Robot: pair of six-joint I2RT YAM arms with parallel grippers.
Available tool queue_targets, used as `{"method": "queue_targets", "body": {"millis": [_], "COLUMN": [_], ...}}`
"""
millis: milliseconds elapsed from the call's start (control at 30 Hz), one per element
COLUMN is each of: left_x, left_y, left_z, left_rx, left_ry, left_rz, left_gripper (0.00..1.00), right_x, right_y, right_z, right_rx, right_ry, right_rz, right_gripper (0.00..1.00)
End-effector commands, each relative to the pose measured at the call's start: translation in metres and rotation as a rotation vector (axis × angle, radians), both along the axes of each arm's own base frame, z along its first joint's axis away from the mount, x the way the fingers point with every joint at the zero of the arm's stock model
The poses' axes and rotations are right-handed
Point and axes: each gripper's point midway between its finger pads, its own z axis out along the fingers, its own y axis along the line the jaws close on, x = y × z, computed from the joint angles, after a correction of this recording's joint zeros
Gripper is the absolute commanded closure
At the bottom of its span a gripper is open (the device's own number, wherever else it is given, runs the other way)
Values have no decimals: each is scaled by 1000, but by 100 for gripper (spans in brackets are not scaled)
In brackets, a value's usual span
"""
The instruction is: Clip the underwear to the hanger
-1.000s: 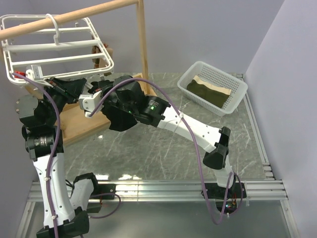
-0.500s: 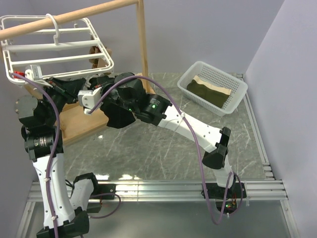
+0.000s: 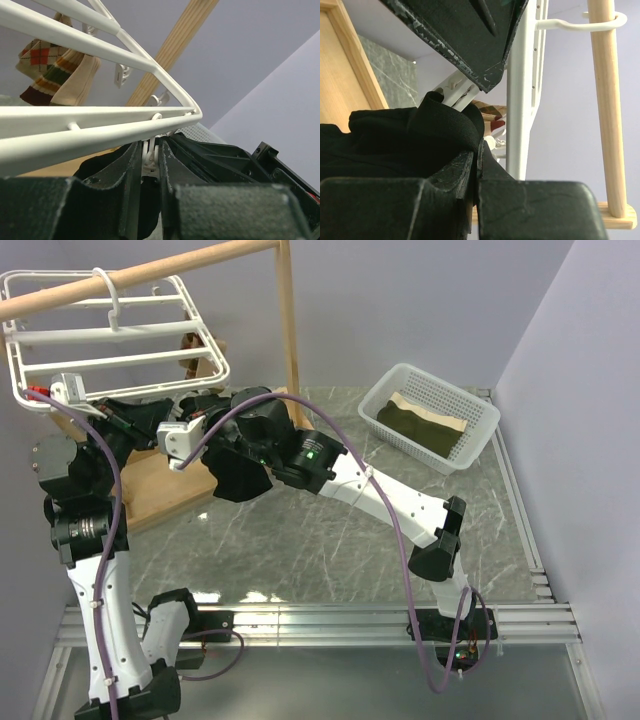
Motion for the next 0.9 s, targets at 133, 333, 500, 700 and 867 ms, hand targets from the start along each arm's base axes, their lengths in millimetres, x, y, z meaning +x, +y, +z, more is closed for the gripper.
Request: {"method": "queue_targets", "body": {"millis": [133, 333, 500, 700, 867], "left_x": [-9, -11, -12, -14, -19], "left_y": [-3, -2, -2, -1, -1], "left_z": [9, 11, 13, 21, 32], "left_rx": [23, 22, 23, 19, 14], "left_ry": [-44, -48, -54, -69, -88], "left_rz": [1, 7, 10, 24, 30], "left_gripper": [75, 69, 61, 51, 44], "right_x": [-13, -14, -15, -19, -21], "right_y": [-15, -15, -15, -15, -12], "right_z": [51, 50, 51, 46, 42], "right_rx": [104, 102, 103, 95, 91], "right_ry": [-55, -49, -48, -40, -37], "right_rz": [9, 9, 11, 21, 27], "right_gripper": [100, 100, 100, 100, 100]}}
